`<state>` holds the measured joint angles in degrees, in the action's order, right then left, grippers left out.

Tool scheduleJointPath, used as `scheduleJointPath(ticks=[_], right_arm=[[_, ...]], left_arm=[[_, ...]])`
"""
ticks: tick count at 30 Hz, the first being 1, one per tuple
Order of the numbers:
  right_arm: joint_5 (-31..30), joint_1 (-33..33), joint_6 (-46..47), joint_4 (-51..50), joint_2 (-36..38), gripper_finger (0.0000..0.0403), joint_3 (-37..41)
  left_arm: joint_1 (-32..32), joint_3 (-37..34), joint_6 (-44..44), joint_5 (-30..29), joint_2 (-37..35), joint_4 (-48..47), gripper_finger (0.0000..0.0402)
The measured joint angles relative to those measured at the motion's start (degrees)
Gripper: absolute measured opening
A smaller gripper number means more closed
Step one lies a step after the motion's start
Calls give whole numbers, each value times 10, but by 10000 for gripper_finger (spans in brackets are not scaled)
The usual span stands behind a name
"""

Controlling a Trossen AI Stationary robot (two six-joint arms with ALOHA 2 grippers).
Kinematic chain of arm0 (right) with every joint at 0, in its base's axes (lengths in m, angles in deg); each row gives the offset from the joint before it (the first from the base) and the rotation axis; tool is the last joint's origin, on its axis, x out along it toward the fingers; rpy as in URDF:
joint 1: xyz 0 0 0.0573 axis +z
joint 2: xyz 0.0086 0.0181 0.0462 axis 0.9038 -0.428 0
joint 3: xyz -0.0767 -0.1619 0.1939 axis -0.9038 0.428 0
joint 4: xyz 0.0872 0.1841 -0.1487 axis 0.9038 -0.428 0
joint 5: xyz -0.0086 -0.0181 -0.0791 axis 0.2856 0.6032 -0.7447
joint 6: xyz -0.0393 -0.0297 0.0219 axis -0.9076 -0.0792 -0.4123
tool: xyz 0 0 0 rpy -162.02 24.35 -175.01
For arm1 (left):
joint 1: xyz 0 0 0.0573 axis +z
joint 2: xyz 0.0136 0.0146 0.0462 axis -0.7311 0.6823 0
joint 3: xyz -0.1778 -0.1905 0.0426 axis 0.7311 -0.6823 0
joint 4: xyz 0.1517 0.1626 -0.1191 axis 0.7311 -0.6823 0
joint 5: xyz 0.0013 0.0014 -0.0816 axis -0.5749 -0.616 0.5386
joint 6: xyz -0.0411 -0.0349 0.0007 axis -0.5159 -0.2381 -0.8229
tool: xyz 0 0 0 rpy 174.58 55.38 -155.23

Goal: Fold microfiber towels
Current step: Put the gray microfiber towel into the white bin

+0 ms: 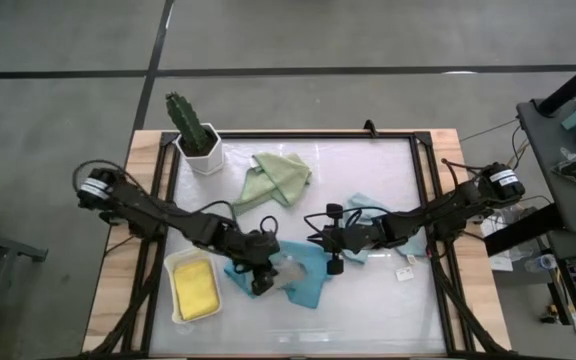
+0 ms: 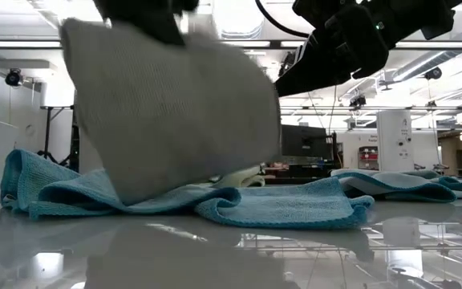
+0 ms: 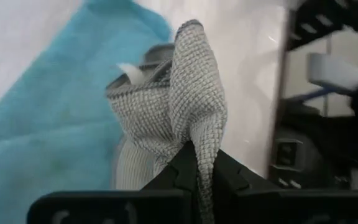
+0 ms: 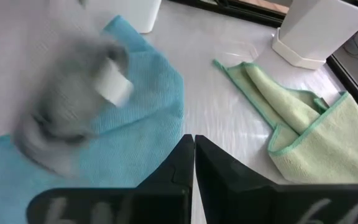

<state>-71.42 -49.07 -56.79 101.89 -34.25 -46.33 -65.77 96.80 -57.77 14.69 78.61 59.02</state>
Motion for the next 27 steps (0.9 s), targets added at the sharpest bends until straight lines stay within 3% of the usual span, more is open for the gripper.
scheduleJointPath(ticks=[5,15,19,23,27], right_arm=[[0,0,7,0,0,9,0],[0,0,6,-1,0,9,1],[0,0,5,-1,0,9,1],[0,0,1,1,0,9,1],[0,0,1,3,0,9,1]], left_arm=[[-25,11,5,27,-64,-55,0],[-37,9,83,19,-159,-70,0],[-41,14,86,42,-188,-147,0],[-47,45,-11,50,-210,-322,0],[-47,97,-188,51,-225,-492,0]])
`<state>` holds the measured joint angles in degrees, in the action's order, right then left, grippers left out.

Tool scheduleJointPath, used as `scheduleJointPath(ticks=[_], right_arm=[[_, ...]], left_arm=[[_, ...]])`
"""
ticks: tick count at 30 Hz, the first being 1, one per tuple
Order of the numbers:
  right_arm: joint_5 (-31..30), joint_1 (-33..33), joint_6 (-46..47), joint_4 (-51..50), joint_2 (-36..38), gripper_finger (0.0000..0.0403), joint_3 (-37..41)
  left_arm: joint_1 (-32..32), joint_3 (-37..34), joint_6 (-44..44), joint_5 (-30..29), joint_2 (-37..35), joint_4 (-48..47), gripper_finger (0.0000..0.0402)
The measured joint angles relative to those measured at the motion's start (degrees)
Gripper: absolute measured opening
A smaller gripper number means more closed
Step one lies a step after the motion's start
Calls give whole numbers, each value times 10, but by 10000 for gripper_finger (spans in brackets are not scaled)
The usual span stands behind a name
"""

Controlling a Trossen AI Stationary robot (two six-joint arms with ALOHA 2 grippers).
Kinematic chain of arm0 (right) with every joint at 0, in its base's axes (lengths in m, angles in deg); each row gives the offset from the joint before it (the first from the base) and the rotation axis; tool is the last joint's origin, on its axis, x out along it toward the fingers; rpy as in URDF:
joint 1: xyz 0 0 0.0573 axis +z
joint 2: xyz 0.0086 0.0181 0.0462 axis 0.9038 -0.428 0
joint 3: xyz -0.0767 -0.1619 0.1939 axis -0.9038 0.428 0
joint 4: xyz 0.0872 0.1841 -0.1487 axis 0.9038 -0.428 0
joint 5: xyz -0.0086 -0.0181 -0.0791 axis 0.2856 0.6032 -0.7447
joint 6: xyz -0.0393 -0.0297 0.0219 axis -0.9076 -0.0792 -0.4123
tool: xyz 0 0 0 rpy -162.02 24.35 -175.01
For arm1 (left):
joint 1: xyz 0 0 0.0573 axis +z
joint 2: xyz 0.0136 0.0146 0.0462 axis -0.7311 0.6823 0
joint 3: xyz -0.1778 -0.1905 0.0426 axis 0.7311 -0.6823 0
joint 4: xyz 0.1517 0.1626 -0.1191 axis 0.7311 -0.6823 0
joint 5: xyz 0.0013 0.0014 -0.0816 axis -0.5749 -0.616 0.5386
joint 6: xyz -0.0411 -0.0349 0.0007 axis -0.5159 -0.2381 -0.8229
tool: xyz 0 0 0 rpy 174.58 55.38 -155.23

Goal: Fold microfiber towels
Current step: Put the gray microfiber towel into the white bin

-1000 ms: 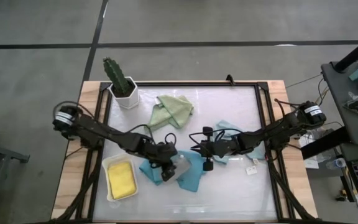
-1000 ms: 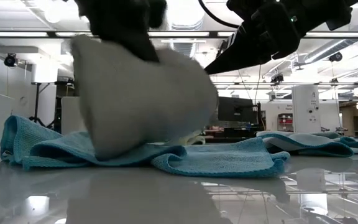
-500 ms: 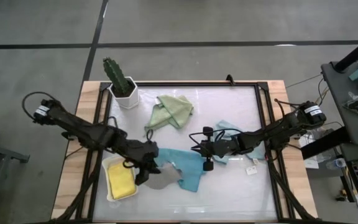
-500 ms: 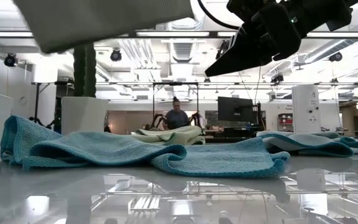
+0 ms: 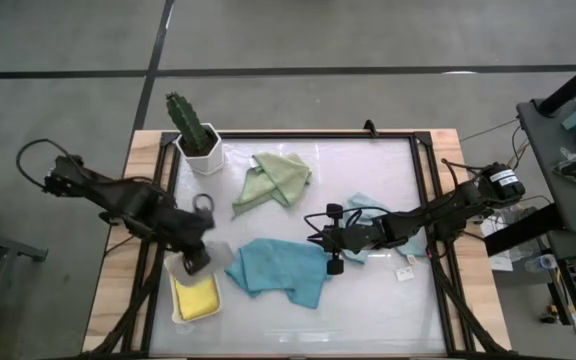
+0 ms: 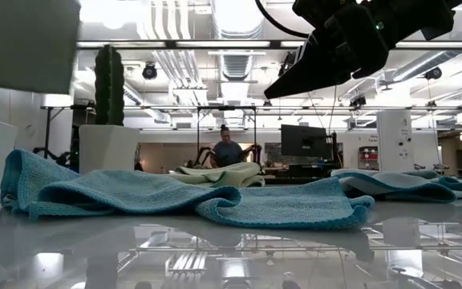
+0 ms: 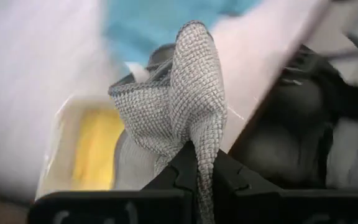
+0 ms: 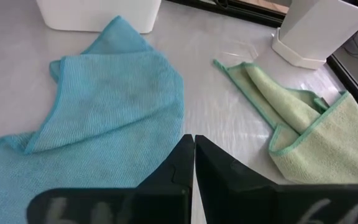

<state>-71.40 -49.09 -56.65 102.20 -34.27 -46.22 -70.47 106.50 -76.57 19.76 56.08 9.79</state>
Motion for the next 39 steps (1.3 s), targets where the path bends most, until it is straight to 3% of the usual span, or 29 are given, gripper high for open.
scheduleJointPath(ticks=[6,16,25,31,39], right_arm=[[0,0,6,0,0,9,0],[0,0,6,-2,0,9,6],[3,0,10,0,0,9,6],[3,0,9,0,0,9,6],[3,0,11,1,0,9,6]], left_arm=[[-29,10,-208,-13,-4,-122,0],[-129,-29,-458,-34,99,-85,0],[-140,-21,-494,-64,204,-37,0],[-145,-22,-512,-127,205,-10,0],[-159,-32,-528,-139,204,-1,0]])
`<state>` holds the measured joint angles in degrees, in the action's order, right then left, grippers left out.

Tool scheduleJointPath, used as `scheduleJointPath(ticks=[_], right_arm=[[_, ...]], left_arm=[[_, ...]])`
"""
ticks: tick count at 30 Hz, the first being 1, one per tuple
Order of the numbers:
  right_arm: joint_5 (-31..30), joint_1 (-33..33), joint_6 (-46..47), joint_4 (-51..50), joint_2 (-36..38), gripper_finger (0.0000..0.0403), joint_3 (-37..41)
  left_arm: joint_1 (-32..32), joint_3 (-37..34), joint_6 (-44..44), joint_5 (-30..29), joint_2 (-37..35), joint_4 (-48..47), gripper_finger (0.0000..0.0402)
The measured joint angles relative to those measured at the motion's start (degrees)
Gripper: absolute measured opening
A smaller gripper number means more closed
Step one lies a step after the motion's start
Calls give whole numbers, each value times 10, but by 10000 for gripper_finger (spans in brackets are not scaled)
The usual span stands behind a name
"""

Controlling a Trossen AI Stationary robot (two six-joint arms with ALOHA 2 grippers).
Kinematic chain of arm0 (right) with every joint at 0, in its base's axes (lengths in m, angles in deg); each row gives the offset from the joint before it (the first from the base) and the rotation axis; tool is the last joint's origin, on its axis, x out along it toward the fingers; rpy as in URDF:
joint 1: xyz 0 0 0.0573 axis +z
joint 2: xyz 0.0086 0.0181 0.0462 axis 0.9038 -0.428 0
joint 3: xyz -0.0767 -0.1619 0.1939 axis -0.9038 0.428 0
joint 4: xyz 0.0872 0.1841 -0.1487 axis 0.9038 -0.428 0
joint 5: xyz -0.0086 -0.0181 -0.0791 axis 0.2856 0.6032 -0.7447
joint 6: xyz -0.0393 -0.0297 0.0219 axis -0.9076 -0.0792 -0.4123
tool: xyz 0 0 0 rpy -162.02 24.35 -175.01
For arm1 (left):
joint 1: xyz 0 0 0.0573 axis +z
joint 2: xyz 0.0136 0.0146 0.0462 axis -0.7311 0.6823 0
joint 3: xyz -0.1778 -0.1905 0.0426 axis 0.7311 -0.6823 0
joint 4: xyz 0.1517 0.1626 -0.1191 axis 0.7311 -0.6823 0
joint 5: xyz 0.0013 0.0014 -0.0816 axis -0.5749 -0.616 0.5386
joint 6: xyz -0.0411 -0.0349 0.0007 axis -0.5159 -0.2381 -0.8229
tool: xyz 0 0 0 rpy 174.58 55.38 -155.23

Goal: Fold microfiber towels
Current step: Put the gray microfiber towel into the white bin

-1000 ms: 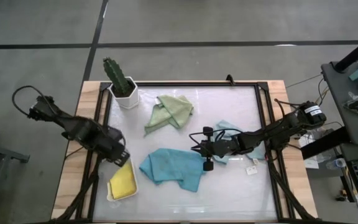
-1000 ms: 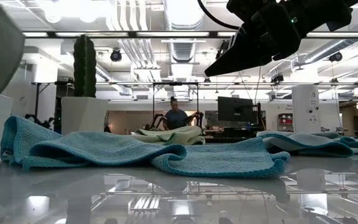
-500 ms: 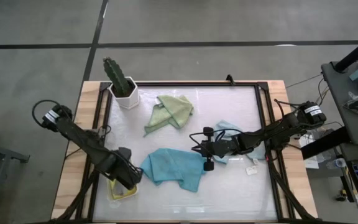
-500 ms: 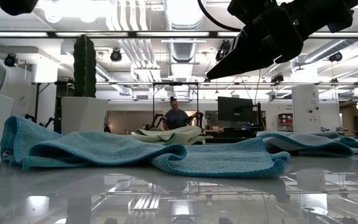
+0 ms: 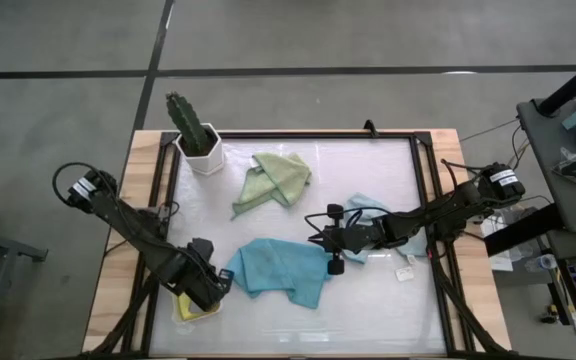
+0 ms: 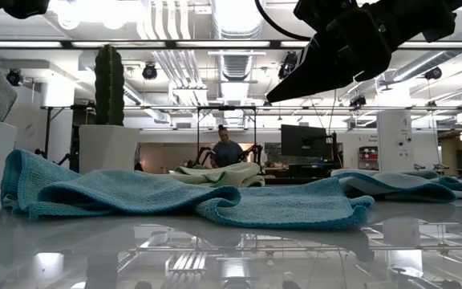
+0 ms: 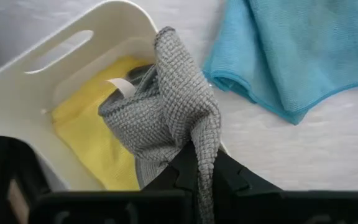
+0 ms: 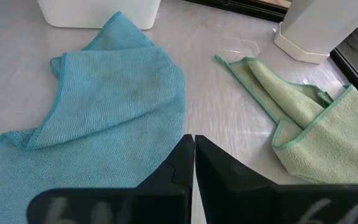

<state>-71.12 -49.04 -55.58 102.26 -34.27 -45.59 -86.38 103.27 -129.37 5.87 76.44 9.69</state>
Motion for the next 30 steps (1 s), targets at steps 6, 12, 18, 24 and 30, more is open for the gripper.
scheduleJointPath(ticks=[6,12,18,24,30], right_arm=[[0,0,0,0,0,9,0],[2,0,3,0,0,9,0],[2,0,3,4,0,9,0],[2,0,5,4,0,9,0],[2,0,5,4,0,9,0]], left_arm=[[-16,-3,-17,-23,8,12,0],[-27,-20,-30,-47,12,24,0],[-45,-45,-47,-48,13,58,0],[-56,-45,-49,-51,18,50,0],[-59,-46,-51,-41,21,38,0]])
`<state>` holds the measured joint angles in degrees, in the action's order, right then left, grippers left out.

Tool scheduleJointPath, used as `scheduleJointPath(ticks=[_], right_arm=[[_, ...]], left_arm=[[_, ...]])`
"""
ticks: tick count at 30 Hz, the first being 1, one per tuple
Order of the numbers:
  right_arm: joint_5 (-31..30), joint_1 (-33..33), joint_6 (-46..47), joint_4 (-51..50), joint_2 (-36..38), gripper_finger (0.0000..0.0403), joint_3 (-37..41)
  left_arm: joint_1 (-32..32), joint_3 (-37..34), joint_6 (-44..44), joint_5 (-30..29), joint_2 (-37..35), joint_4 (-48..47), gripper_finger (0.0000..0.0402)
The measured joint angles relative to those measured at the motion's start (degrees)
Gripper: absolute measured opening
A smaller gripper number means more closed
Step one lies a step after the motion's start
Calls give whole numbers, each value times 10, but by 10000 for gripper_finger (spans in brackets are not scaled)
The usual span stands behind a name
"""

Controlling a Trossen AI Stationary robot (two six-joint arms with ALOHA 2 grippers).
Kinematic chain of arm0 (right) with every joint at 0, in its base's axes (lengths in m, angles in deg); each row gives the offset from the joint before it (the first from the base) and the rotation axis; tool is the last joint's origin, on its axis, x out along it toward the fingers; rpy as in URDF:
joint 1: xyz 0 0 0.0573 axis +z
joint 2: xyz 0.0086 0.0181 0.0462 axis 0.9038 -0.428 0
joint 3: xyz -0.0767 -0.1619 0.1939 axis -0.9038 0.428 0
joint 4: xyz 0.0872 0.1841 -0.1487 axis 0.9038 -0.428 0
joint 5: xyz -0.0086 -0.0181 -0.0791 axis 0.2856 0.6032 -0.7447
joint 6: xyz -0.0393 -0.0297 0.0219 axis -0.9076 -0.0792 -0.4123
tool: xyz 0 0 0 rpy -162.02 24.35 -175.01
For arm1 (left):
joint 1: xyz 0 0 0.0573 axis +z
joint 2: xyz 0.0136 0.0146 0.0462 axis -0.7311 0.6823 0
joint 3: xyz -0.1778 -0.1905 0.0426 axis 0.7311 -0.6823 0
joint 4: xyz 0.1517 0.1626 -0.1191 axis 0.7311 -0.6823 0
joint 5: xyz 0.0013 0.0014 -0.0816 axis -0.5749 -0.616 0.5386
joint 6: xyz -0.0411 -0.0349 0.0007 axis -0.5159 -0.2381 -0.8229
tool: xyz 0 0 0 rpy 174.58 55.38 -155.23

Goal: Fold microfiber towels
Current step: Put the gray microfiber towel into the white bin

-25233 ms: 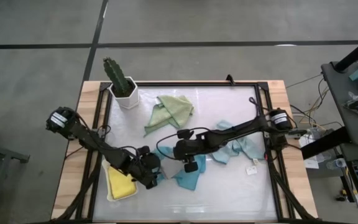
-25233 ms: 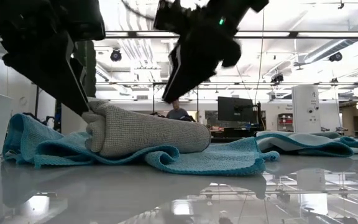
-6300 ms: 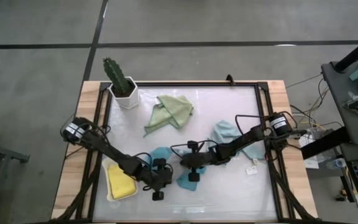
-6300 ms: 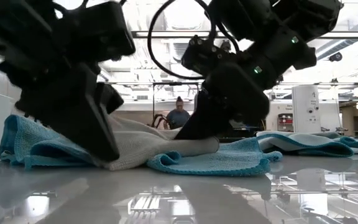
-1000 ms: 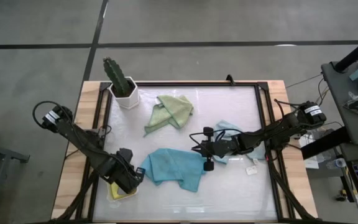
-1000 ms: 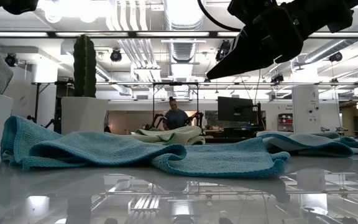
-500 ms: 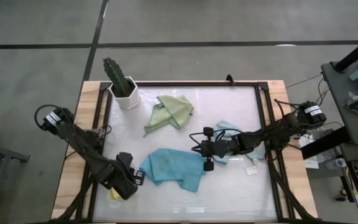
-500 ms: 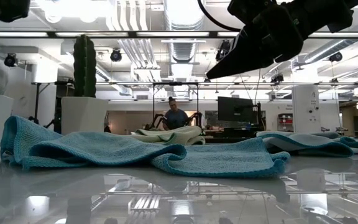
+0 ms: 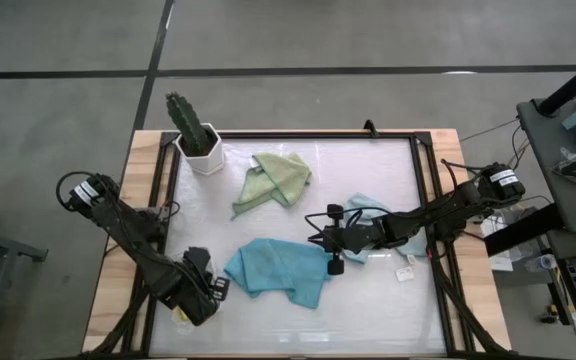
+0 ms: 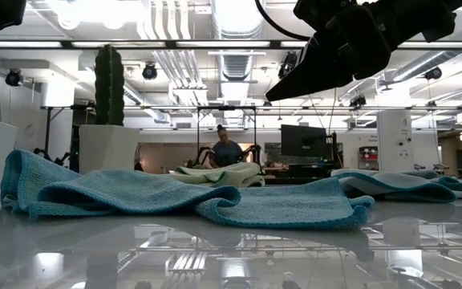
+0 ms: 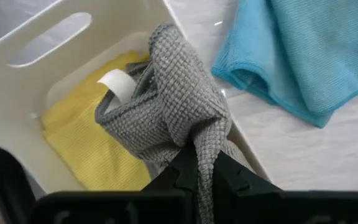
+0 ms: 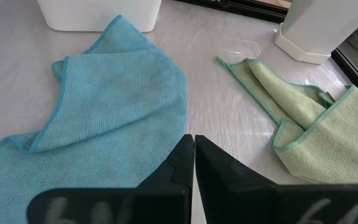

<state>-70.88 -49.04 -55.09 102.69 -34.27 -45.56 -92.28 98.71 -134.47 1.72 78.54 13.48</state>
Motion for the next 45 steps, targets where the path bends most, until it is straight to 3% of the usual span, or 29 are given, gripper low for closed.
scheduleJointPath(ticks=[7,13,19,26,30,35,38,45], right_arm=[[0,0,0,0,0,9,0],[0,0,0,0,0,9,0],[0,0,0,0,0,9,0],[0,0,0,0,0,9,0],[0,0,0,0,0,9,0],[0,0,0,0,0,9,0],[0,0,0,0,0,9,0],[0,0,4,0,0,9,0]], left_arm=[[0,0,-6,67,1,-15,15],[0,0,0,80,-2,-14,88],[1,0,35,178,-12,-40,172],[3,10,82,226,-53,-54,200],[2,28,133,204,-72,-31,196],[-13,22,270,80,-57,106,148],[-14,10,306,80,-31,154,104],[-14,9,314,121,-3,136,9]])
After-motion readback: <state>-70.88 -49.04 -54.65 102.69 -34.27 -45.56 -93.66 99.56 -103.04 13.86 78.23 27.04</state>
